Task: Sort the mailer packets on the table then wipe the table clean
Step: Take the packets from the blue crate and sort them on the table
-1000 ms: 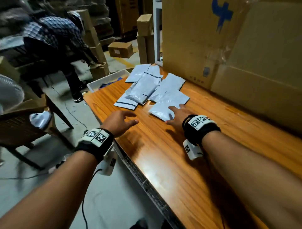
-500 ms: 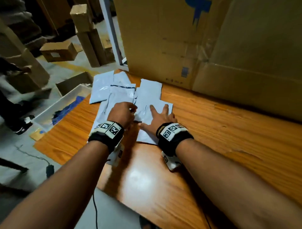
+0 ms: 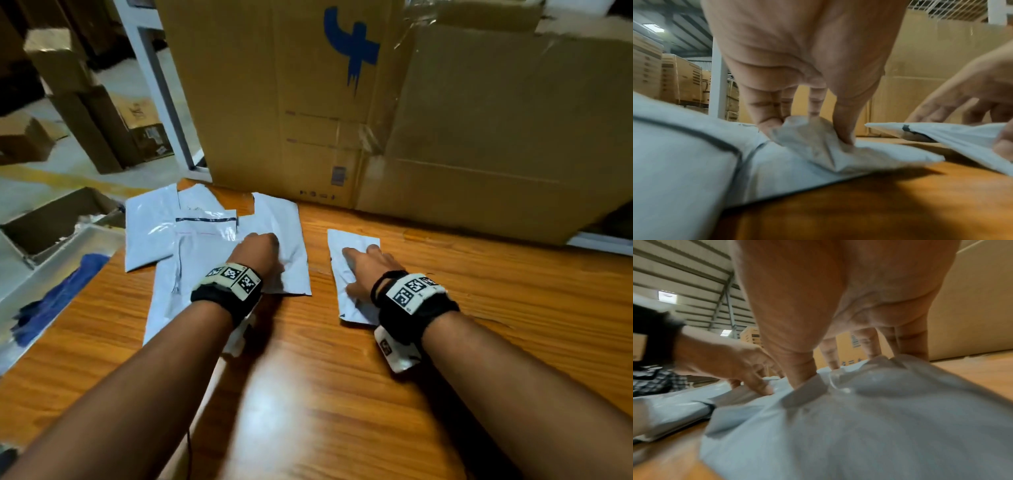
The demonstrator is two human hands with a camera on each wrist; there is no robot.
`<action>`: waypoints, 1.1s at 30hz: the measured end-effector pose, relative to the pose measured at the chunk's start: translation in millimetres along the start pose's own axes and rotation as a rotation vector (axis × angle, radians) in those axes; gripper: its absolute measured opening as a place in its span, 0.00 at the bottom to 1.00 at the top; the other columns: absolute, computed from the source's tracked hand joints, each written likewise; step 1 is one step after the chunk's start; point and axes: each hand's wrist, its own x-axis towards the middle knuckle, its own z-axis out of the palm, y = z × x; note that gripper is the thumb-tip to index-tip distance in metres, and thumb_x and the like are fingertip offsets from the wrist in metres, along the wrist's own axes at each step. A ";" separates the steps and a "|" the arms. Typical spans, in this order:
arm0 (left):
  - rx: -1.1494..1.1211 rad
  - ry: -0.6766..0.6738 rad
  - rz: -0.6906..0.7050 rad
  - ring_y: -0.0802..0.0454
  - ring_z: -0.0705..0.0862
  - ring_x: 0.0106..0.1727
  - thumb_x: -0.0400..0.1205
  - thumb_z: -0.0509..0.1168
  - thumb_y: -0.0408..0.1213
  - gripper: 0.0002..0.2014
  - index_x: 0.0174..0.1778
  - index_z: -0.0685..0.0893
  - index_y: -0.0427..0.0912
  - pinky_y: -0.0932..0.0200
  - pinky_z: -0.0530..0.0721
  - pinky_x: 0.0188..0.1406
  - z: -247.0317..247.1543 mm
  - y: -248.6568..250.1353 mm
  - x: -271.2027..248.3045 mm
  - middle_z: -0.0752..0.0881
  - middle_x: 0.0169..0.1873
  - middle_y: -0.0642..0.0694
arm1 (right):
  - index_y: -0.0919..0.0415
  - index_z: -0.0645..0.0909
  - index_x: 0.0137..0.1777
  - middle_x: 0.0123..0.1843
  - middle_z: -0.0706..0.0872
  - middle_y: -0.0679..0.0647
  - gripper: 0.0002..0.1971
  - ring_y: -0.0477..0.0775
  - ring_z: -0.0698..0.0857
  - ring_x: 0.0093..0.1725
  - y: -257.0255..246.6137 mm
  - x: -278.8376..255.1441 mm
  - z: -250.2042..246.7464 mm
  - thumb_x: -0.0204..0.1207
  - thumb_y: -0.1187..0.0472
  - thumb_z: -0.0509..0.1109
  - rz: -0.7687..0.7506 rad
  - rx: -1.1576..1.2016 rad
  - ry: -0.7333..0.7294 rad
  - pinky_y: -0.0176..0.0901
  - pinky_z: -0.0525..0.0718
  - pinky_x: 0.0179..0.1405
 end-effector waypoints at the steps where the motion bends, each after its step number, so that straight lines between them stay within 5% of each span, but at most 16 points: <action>1: -0.040 -0.001 0.044 0.39 0.81 0.62 0.76 0.72 0.38 0.15 0.59 0.84 0.42 0.52 0.78 0.59 0.0 -0.9 -0.4 0.85 0.59 0.38 | 0.44 0.62 0.77 0.72 0.68 0.61 0.33 0.70 0.71 0.69 10.3 0.4 -3.9 0.75 0.50 0.72 0.027 0.006 0.018 0.59 0.77 0.63; 8: -0.075 -0.125 0.072 0.42 0.83 0.60 0.77 0.65 0.31 0.16 0.57 0.85 0.53 0.56 0.80 0.54 10.1 6.2 -14.3 0.84 0.59 0.40 | 0.41 0.58 0.81 0.82 0.61 0.60 0.34 0.68 0.65 0.77 42.8 -1.1 12.7 0.77 0.42 0.66 0.076 0.038 -0.014 0.60 0.70 0.73; 12: -0.031 -0.066 0.036 0.34 0.74 0.68 0.76 0.65 0.43 0.26 0.73 0.72 0.55 0.42 0.77 0.64 9.1 25.5 -15.4 0.74 0.68 0.38 | 0.36 0.52 0.82 0.86 0.49 0.58 0.40 0.69 0.58 0.81 46.2 -7.9 14.6 0.72 0.30 0.64 0.136 0.105 -0.007 0.64 0.65 0.77; 16: 0.098 -0.196 -0.032 0.30 0.69 0.71 0.67 0.69 0.69 0.43 0.75 0.65 0.52 0.36 0.73 0.66 23.6 54.3 -22.2 0.69 0.71 0.36 | 0.35 0.50 0.83 0.83 0.53 0.61 0.51 0.71 0.60 0.79 33.0 -20.0 15.3 0.61 0.21 0.64 0.234 0.068 -0.051 0.66 0.67 0.74; 20: 0.217 -0.214 -0.050 0.31 0.67 0.72 0.61 0.73 0.71 0.52 0.77 0.60 0.54 0.37 0.73 0.65 37.9 61.3 -24.9 0.65 0.74 0.34 | 0.34 0.48 0.82 0.83 0.53 0.63 0.51 0.72 0.57 0.78 24.5 -28.0 21.1 0.63 0.25 0.69 0.226 -0.018 -0.130 0.65 0.66 0.73; 24: 0.230 -0.179 -0.032 0.28 0.67 0.72 0.61 0.73 0.71 0.49 0.74 0.61 0.56 0.37 0.75 0.63 33.5 58.3 -33.7 0.60 0.77 0.31 | 0.33 0.48 0.82 0.83 0.51 0.62 0.49 0.72 0.56 0.79 38.9 -31.4 18.4 0.65 0.26 0.69 0.251 0.013 -0.141 0.68 0.67 0.74; 27: 0.282 -0.204 -0.012 0.31 0.77 0.64 0.64 0.72 0.69 0.43 0.70 0.64 0.53 0.45 0.77 0.56 35.0 62.7 -42.0 0.72 0.67 0.31 | 0.32 0.49 0.82 0.82 0.54 0.62 0.46 0.71 0.57 0.78 43.4 -31.9 21.0 0.67 0.28 0.68 0.267 0.015 -0.141 0.66 0.66 0.74; 33: 0.210 -0.120 0.076 0.33 0.80 0.55 0.78 0.63 0.46 0.17 0.63 0.70 0.55 0.48 0.75 0.46 29.6 63.8 -47.7 0.77 0.56 0.38 | 0.31 0.56 0.80 0.77 0.63 0.62 0.35 0.68 0.62 0.75 55.1 -31.5 18.5 0.74 0.41 0.66 0.217 0.056 -0.101 0.62 0.70 0.70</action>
